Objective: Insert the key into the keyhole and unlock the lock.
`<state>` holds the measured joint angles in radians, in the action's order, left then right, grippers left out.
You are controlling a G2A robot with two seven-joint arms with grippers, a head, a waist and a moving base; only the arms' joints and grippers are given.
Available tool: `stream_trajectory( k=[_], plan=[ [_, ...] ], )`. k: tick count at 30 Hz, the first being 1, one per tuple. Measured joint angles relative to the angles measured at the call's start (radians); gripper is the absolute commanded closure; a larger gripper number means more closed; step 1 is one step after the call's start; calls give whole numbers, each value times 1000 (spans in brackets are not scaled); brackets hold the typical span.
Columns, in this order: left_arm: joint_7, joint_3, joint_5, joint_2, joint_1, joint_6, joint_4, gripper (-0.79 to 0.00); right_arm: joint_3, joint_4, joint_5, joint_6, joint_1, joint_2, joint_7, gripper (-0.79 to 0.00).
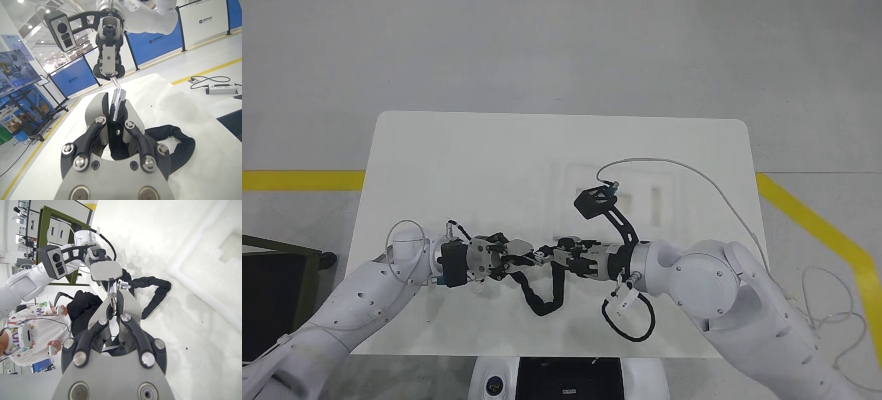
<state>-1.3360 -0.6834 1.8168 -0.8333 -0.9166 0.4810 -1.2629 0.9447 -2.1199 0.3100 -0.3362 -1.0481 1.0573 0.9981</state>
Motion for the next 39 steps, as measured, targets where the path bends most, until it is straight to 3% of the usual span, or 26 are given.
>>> stream_trajectory(
  k=[9,37,38,39],
  plan=[
    [56,-31,-41,2,-35,9,-35,0,1,-4,7,2,-3,1,0,0],
    [19,-87,-40,-5,-75,23,-51,0,-35,61,-25,8,43,21,5,0],
    [18,-88,-40,-5,-76,22,-52,0,-36,65,-30,9,47,22,6,-3],
    [18,-88,-40,-6,-77,21,-52,0,-37,68,-32,11,49,23,6,-102]
  ],
)
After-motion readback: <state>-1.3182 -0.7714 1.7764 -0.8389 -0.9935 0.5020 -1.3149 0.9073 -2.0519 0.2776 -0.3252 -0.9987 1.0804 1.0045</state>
